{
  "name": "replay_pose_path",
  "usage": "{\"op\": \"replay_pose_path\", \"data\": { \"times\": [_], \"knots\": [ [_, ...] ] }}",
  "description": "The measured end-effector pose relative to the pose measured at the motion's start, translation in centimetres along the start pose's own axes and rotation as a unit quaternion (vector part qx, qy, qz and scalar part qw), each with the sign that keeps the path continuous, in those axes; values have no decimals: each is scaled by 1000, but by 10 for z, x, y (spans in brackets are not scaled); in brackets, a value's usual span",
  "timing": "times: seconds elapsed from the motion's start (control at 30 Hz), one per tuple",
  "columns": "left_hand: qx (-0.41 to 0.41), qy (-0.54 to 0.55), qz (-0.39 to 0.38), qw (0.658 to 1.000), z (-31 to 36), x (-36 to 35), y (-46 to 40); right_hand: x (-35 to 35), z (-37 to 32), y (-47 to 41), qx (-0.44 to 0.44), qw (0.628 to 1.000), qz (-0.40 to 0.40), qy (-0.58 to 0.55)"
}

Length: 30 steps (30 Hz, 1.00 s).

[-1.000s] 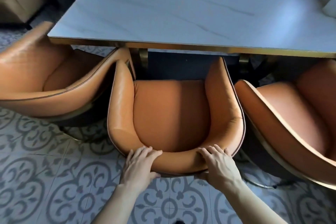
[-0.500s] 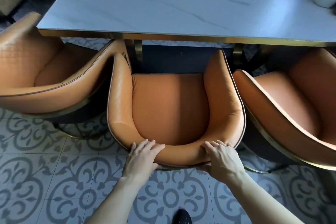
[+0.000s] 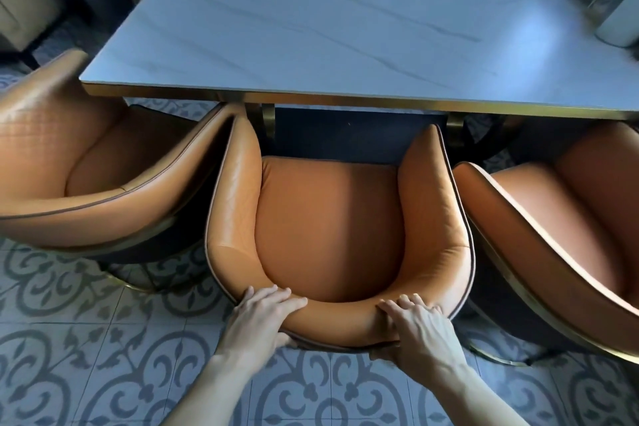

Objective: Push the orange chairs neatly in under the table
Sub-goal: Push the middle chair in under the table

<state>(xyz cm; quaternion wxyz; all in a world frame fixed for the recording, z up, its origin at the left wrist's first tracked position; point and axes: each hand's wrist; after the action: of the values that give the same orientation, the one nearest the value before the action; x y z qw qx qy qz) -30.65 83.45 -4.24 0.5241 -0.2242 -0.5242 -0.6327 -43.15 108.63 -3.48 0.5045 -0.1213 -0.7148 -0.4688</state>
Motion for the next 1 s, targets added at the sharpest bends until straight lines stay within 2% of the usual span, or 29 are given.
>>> {"op": "replay_pose_path", "data": {
  "times": [0.23, 0.5, 0.6, 0.87, 1.0],
  "knots": [
    [-9, -7, 20, 1000, -19, 29, -62, 29, 6, -57, -19, 1000, 9, -18],
    [-6, 0, 55, 998, 0, 49, -138, 67, 59, -119, -23, 999, 19, -19],
    [4, -14, 43, 999, 4, 56, -157, 76, 72, -137, -18, 1000, 21, -12],
    [49, -21, -17, 998, 27, 74, -159, 88, 68, -137, -16, 1000, -1, -3],
    [45, -28, 0, 999, 53, 89, -143, 105, 79, -118, 3, 999, 8, -40]
  ]
}}
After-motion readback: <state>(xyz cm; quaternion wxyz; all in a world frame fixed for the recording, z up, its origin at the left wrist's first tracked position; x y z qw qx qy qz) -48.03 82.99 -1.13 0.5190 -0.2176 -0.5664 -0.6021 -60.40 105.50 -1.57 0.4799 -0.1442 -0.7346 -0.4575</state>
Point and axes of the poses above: each hand's wrist, its own y-axis away from the middle knuckle, its own x-axis out of the back of the hand, z = x × y, and after that the axes turned 8 degrees about -z, right-handed
